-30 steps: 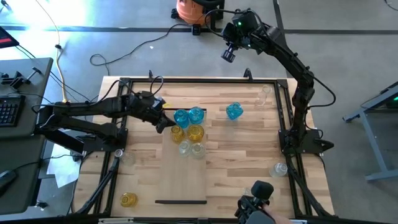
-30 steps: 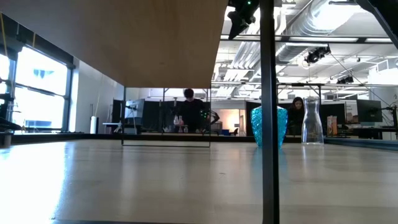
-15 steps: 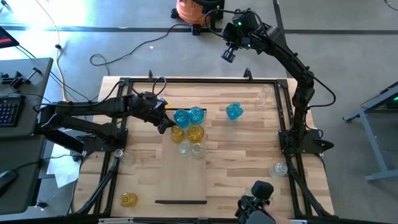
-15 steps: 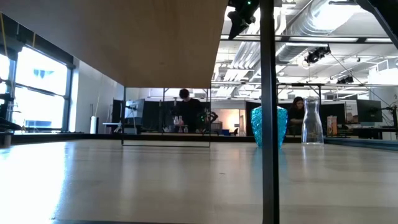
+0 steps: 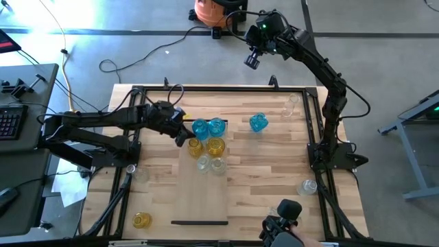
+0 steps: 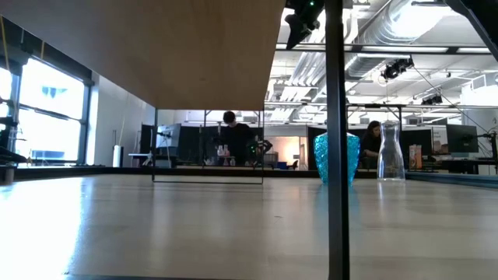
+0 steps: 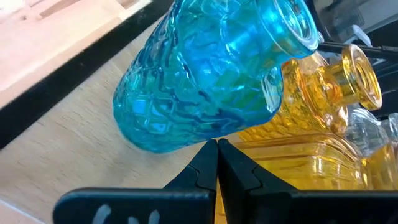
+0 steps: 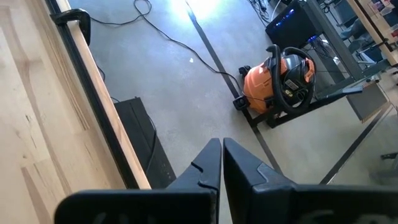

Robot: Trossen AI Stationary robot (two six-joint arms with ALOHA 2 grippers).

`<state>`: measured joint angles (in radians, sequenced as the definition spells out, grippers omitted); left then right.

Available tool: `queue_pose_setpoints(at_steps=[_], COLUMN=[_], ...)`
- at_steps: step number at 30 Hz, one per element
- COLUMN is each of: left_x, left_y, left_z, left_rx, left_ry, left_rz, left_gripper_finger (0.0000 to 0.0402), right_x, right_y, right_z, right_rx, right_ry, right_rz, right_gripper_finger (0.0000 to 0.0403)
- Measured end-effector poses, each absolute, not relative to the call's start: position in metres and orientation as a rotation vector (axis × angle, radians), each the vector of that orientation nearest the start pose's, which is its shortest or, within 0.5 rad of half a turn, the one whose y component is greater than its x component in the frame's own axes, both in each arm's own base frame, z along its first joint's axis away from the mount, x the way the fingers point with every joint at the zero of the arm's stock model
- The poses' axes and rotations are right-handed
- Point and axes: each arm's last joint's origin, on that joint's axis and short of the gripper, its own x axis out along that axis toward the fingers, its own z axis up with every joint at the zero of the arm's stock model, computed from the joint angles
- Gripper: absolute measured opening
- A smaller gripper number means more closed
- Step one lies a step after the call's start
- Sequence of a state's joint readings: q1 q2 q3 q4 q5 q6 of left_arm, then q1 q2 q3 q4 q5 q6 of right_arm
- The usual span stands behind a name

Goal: Sort vases onto shelf
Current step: Put the bottom blue vase on the shelf to align with the other blue vase

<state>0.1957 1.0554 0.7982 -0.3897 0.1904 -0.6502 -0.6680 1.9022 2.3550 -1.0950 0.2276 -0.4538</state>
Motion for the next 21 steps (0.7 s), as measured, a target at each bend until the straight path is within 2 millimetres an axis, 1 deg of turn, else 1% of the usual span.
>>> queue_pose_setpoints(at_steps=[21], left_x=[0.2164], left_y=[0.0386], left_z=[0.2721], left_rx=[-0.743], left_ry=[0.591], left_rz=[0.237], left_gripper_finger=[0.0], right_x=[0.2919], right_y=[-0.2378], right_z=[0.4561], right_rx=[-0.252], right_ry=[0.825], right_rz=[-0.672], right_gripper_finger=[0.0])
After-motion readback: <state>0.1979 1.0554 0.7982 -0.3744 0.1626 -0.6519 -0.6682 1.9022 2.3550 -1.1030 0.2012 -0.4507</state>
